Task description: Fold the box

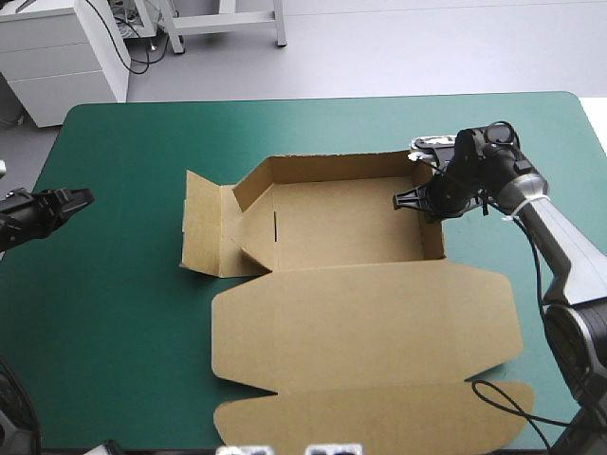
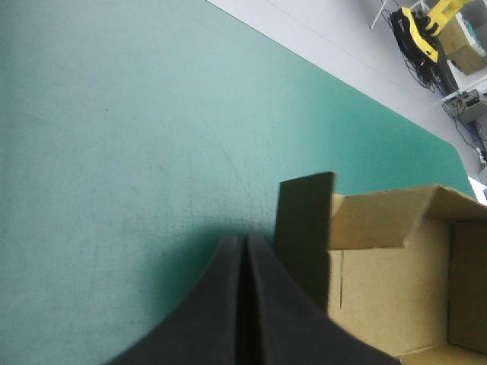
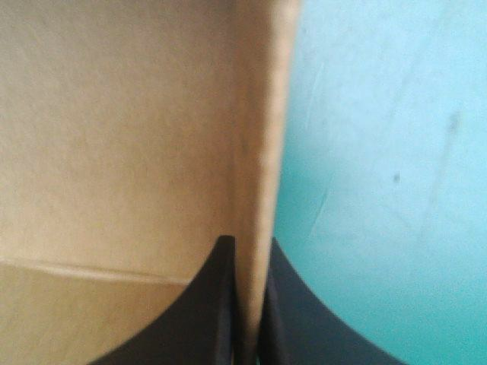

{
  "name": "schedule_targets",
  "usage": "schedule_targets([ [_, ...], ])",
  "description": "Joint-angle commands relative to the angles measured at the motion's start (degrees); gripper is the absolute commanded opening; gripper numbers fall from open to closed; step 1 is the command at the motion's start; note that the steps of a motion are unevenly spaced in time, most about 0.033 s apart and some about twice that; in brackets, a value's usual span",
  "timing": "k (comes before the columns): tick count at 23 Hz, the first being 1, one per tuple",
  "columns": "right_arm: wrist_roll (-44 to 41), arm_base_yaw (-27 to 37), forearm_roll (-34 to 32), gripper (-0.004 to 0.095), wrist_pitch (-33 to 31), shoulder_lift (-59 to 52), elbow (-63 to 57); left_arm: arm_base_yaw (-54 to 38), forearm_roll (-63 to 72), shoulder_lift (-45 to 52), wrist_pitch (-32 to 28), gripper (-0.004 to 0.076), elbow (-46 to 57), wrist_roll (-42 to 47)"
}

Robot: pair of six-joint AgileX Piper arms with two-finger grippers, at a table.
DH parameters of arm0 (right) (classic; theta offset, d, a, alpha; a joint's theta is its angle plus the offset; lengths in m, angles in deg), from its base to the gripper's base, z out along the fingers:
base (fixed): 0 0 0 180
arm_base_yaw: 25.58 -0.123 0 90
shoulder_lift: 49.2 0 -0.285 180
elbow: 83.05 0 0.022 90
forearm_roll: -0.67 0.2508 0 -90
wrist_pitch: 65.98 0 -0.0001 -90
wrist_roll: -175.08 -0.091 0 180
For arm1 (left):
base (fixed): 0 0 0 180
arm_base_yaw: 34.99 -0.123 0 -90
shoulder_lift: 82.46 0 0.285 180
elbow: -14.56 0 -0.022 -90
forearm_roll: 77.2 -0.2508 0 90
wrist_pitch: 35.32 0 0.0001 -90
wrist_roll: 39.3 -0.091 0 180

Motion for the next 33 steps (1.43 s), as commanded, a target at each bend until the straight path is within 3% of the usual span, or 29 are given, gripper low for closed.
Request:
schedule_targets([
  [1, 0.69, 0.06, 0.91, -0.0004, 4.07, 0.83, 1.9, 0.3, 4.39, 1.69, 1.03, -0.0008, -1.35, 0.09],
  [10, 3.08, 0.06, 1.82, 0.0032, 4.69, 4.87, 5.85, 0.3, 4.39, 1.69, 0.93, -0.0008, -1.35, 0.09],
  [12, 4.86, 0.16, 2.22, 0.0126, 3.01, 4.87, 5.85, 0.3, 4.39, 1.69, 1.13, -0.0008, -1.35, 0.09],
  [16, 5.5, 0.16, 2.59, 0.057, 1.6, 4.87, 7.4, 0.3, 4.39, 1.69, 1.13, -0.0008, -1.35, 0.09],
  [18, 4.17, 0.16, 2.72, 0.0699, -0.15, 4.87, 10.37, 0.3, 4.26, 1.69, 1.13, -0.0008, -1.35, -0.03],
  [21, 2.88, 0.16, 2.86, 0.0717, -7.23, 4.87, 16.58, 0.3, 4.26, 1.69, 1.27, -0.0008, -1.35, -0.19],
  [33, 0.58, 0.16, 3.54, 0.0715, -7.01, -3.57, 9.63, 0.3, 4.03, 1.69, 1.31, -0.0008, -1.35, -0.19],
])
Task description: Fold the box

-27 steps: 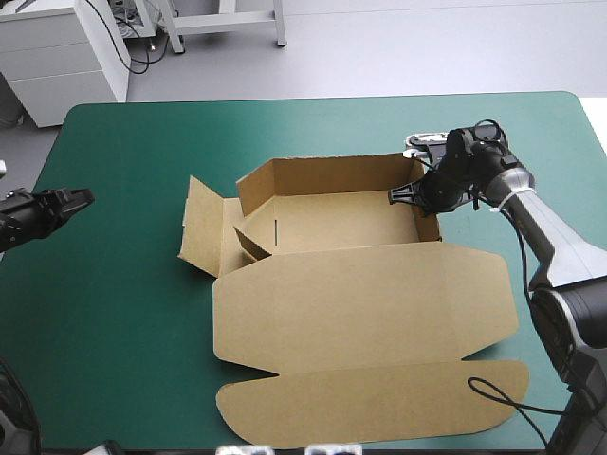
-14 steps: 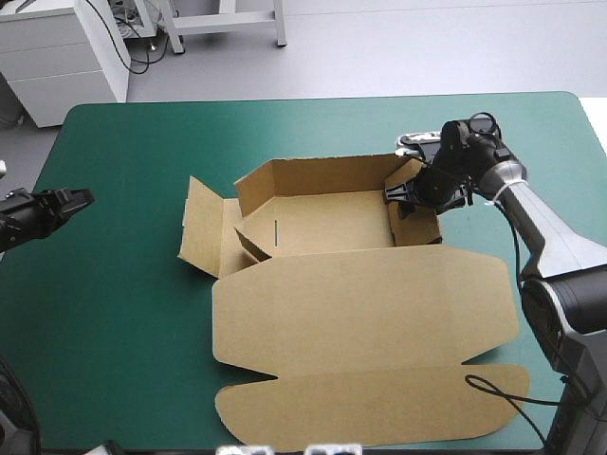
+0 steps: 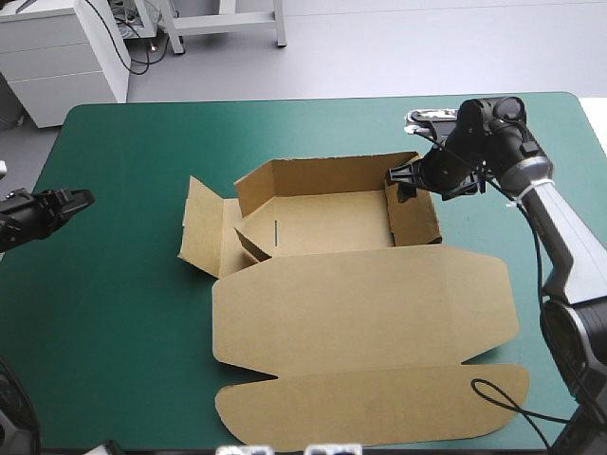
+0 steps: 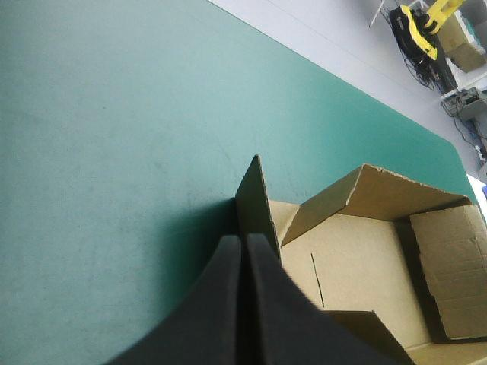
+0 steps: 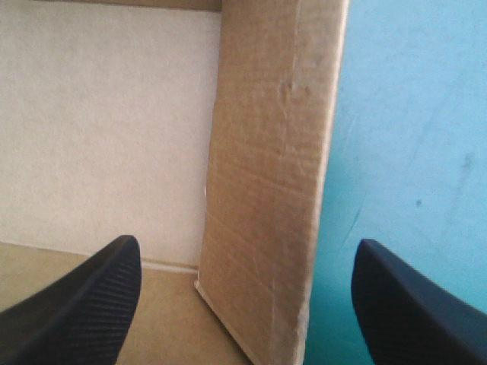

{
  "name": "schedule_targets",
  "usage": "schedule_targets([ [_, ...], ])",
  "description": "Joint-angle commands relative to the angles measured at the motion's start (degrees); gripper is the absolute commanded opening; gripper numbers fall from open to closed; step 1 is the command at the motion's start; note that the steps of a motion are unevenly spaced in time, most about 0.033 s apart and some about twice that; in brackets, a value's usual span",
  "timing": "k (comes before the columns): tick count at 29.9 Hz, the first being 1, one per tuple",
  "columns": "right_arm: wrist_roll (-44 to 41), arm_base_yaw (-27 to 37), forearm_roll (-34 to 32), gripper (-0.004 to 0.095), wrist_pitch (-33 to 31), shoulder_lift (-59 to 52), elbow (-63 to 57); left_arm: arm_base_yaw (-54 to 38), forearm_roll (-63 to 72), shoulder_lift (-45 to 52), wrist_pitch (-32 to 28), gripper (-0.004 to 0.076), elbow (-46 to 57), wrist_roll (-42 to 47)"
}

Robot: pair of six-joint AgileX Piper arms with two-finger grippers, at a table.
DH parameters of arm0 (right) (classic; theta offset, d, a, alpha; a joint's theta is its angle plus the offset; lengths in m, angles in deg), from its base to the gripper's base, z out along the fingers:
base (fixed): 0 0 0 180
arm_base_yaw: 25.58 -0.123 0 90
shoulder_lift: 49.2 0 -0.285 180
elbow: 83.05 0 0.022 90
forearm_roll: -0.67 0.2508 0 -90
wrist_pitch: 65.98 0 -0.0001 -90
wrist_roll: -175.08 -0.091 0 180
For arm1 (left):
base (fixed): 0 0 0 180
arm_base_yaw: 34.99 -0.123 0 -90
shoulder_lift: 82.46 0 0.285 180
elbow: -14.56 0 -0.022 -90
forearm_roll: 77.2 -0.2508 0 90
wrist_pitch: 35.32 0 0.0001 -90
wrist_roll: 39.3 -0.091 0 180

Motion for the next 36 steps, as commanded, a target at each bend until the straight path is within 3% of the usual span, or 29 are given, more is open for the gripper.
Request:
schedule_targets([
  [1, 0.41, 0.05, -0.13, 0.0715, -0.68, -4.89, -2.95, 0.3, 4.09, 1.69, 1.02, -0.0008, -1.35, -0.08],
  [19, -0.2, 0.05, -0.86, 0.0697, -0.61, 3.95, -5.1, 0.3, 4.09, 1.69, 0.83, -0.0008, -1.35, -0.28],
  [22, -0.2, 0.05, -1.27, 0.0552, -0.61, 3.81, -5.1, 0.3, 4.09, 1.69, 0.62, -0.0008, -1.35, -0.28],
  [24, -0.2, 0.05, -1.97, 0.0318, -0.61, 3.81, -4.98, 0.3, 4.09, 1.69, 0.62, -0.0008, -1.35, -0.28],
  [26, 0.31, 0.05, -2.57, 0.0022, -0.61, 3.81, -4.98, 0.3, 4.09, 1.69, 0.62, -0.0008, -1.35, -0.28],
  [36, 7.76, 0.16, -0.23, -0.0002, -0.61, 3.74, -4.9, 0.3, 3.61, 1.69, 1.1, -0.0008, -1.35, -1.91],
])
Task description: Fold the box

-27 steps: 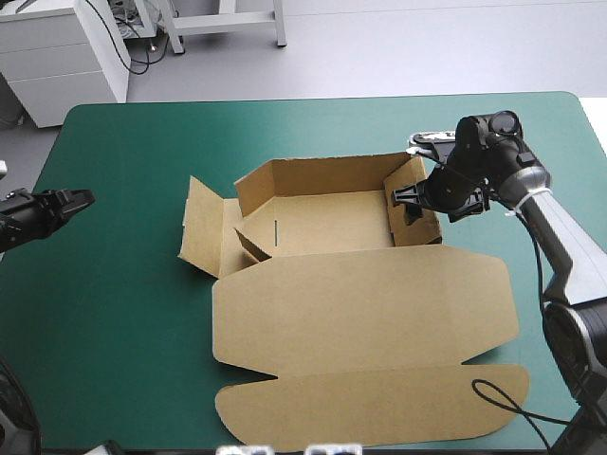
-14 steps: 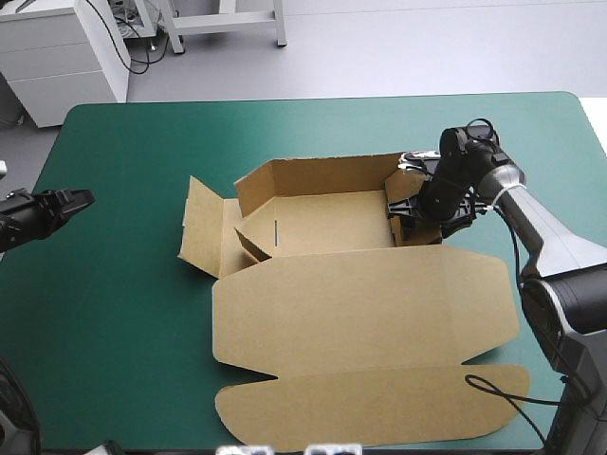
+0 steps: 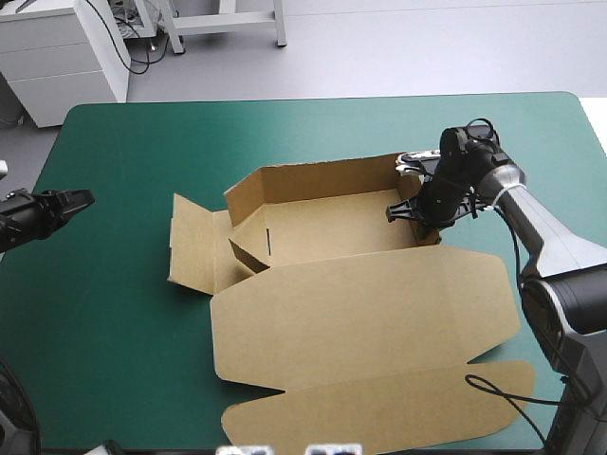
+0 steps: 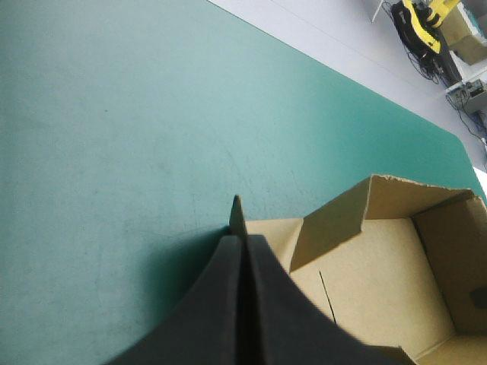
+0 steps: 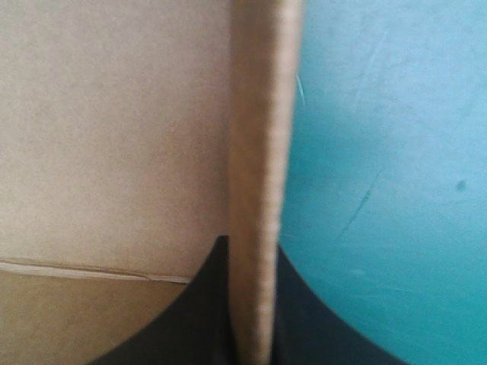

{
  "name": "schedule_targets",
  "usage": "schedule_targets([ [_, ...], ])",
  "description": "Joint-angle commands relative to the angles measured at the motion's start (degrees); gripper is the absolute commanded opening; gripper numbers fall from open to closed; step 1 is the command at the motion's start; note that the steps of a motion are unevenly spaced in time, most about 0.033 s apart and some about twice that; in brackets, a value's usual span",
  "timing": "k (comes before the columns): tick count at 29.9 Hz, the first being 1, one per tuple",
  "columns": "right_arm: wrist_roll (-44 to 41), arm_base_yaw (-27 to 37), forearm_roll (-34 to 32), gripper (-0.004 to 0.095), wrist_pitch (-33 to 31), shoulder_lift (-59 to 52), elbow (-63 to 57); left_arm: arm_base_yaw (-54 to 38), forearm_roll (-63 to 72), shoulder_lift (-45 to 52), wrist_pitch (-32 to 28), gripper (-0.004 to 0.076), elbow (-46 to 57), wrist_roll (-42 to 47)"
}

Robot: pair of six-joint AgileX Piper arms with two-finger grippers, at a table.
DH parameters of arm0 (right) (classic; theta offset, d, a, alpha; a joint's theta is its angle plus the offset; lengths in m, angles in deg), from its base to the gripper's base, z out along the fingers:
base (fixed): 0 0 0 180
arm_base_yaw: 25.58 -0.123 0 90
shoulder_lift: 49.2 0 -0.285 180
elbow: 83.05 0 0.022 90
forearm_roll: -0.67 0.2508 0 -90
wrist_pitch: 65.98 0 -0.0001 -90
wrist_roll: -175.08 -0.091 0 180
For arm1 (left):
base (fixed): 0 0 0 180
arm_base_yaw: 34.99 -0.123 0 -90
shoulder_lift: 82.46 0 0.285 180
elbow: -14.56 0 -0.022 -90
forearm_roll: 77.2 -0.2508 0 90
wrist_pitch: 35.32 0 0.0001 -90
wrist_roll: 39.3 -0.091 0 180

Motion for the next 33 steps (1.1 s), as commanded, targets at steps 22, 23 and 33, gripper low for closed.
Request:
schedule_targets([
  [22, 13.99, 11.96, 21.02, -0.0019, -0.94, -28.38, 3.12, 6.18, 4.97, -5.48, -2.9, -0.0008, -1.35, 0.25],
  [23, 14.31, 11.96, 22.12, -0.0019, -0.94, -28.38, 3.12, 7.7, 4.97, -6.05, -2.91, -0.0008, -1.35, 0.25],
  [33, 15.97, 11.96, 25.71, -0.0017, 1.24, -25.84, 3.12, 28.64, 4.69, -7.2, -9.89, -0.0008, -1.35, -0.11],
])
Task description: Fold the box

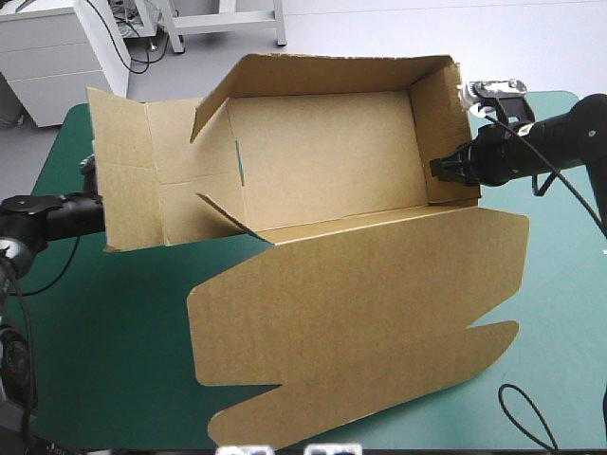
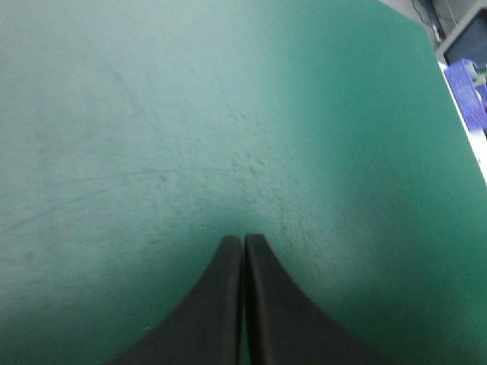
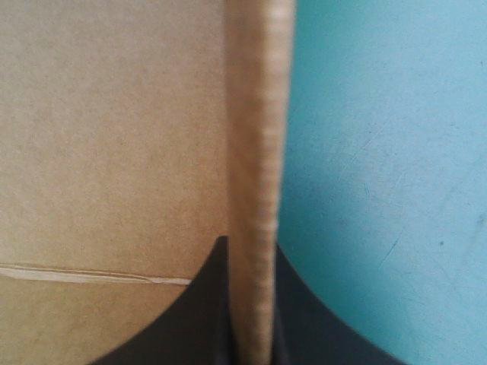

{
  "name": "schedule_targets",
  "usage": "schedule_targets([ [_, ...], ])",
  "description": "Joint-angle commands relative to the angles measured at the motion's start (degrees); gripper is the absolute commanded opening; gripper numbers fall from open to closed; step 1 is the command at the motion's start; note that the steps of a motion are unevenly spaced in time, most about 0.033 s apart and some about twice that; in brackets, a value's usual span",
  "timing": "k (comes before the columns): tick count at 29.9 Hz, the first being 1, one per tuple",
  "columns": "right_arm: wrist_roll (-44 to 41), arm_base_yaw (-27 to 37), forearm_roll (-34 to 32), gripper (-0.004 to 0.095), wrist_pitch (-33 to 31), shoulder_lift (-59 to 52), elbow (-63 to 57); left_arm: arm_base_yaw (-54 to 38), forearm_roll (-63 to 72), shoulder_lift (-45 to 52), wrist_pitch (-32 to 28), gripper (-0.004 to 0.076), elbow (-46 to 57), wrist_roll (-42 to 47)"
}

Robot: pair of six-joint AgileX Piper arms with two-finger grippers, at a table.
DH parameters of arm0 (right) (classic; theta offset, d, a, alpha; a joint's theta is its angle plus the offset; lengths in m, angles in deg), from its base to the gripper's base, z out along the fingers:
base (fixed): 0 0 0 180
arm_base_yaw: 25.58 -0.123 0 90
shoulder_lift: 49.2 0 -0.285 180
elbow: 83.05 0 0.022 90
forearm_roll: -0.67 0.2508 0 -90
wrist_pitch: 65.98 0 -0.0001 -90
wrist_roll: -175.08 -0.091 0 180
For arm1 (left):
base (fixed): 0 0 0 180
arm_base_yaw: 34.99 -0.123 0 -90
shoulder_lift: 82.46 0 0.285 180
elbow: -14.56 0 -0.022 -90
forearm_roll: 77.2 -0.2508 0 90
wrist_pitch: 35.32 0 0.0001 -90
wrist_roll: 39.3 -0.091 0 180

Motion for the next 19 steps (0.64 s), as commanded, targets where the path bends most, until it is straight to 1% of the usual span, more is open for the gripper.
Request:
schedule_targets([
  [1, 0.59, 0.57, 3.44, -0.0017, 2.67, -0.77, 1.82, 5.86, 4.12, 2.01, -2.19, -0.0008, -1.35, -0.01],
  [3, 0.59, 0.57, 2.61, -0.0016, 3.42, 0.3, 1.82, 9.3, 4.69, 2.01, -4.21, -0.0008, -1.35, -0.01],
  [7, -0.05, 0.57, 1.17, -0.0012, 4.46, 2.76, 1.82, 14.12, 9.3, 2.01, -4.58, -0.0008, -1.35, -0.33],
  [9, -0.2, 0.57, 0.27, -0.0012, 4.46, 4.16, 1.82, 15.72, 11.2, 2.01, -4.44, -0.0008, -1.58, -2.28],
  [11, -0.59, 0.57, -0.9, -0.0011, 4.46, 5.23, 1.72, 16.28, 13.12, 2.01, -3.9, -0.0008, -1.59, -3.76],
  [19, -3.26, 0.34, -7.59, -0.0011, 4.89, 7.01, 1.72, 16.39, 16.52, 3.45, -0.18, -0.0008, -1.59, -3.65],
])
